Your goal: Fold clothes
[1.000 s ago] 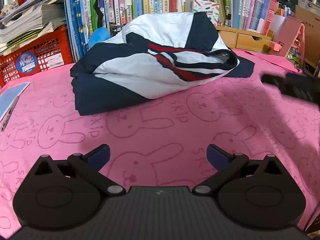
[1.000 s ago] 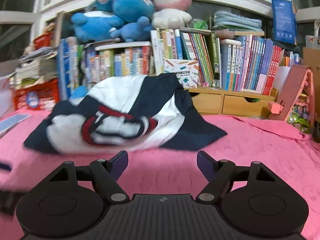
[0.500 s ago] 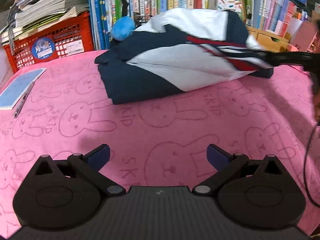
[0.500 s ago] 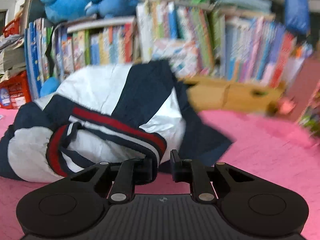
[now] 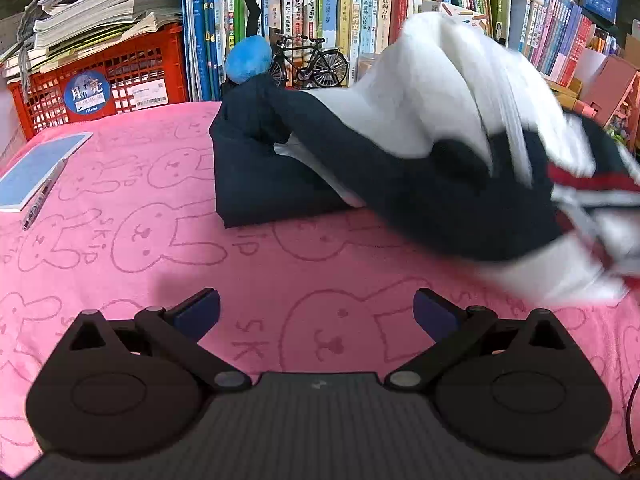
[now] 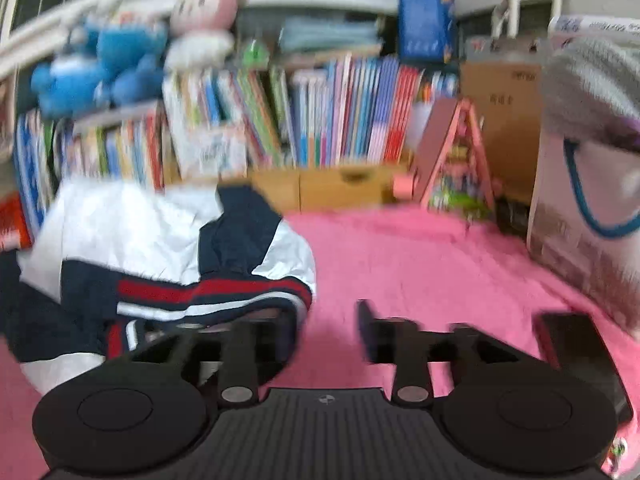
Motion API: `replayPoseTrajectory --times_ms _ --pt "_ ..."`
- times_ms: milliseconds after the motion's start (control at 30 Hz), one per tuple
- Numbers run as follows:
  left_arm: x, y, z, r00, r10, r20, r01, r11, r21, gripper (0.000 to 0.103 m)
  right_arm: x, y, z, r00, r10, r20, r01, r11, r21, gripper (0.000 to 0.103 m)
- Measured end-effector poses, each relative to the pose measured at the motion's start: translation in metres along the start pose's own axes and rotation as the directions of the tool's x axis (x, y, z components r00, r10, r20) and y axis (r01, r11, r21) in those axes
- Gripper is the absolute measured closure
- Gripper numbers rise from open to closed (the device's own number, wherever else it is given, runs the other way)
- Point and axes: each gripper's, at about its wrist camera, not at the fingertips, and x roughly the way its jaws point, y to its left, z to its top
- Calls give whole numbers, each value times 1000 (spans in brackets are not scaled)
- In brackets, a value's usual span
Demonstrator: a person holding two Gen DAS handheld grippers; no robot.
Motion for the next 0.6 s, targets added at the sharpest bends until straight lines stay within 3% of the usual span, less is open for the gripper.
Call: replayPoseTrajectory --times_ms 67,100,167,233,267,300,367,400,433,533,600 --pt "-1 -1 -2 1000 2 -3 -2 1000 2 0 -11 7 -3 994 85 69 -85 996 6 39" --pt "-2 -2 -3 1000 3 -5 -3 1000 4 0 -17 11 -3 987 132 97 -135 991 24 28" --pt "-3 -2 -4 1000 10 -5 -10 1000 9 0 -23 23 0 959 254 128 -260 965 30 17" --pt "-6 -1 -4 1000 18 -4 -18 1000 9 0 -13 44 4 917 389 85 -388 921 -22 1" --pt "-7 0 -5 1000 22 -4 -21 1000 8 0 -4 57 5 903 429 34 -427 903 -44 1" --pt "-8 0 -5 1000 23 -3 -23 1000 5 0 10 69 4 904 427 -18 -427 904 -35 2" --pt "-11 2 -7 1000 27 1 -27 1000 0 0 43 90 3 903 406 -143 -405 914 37 14" --pt "-13 4 -7 1000 29 4 -29 1000 -3 0 59 93 0 884 422 -202 -405 906 121 40" --pt "-16 6 -8 999 31 7 -31 999 -6 0 73 94 -3 859 446 -253 -401 891 211 60" --pt "-21 12 -9 999 42 17 -41 999 -17 0 56 106 -3 792 555 -254 -508 830 229 83" --pt "-24 17 -8 998 53 24 -53 998 -30 0 41 114 -3 741 625 -246 -583 781 226 83"
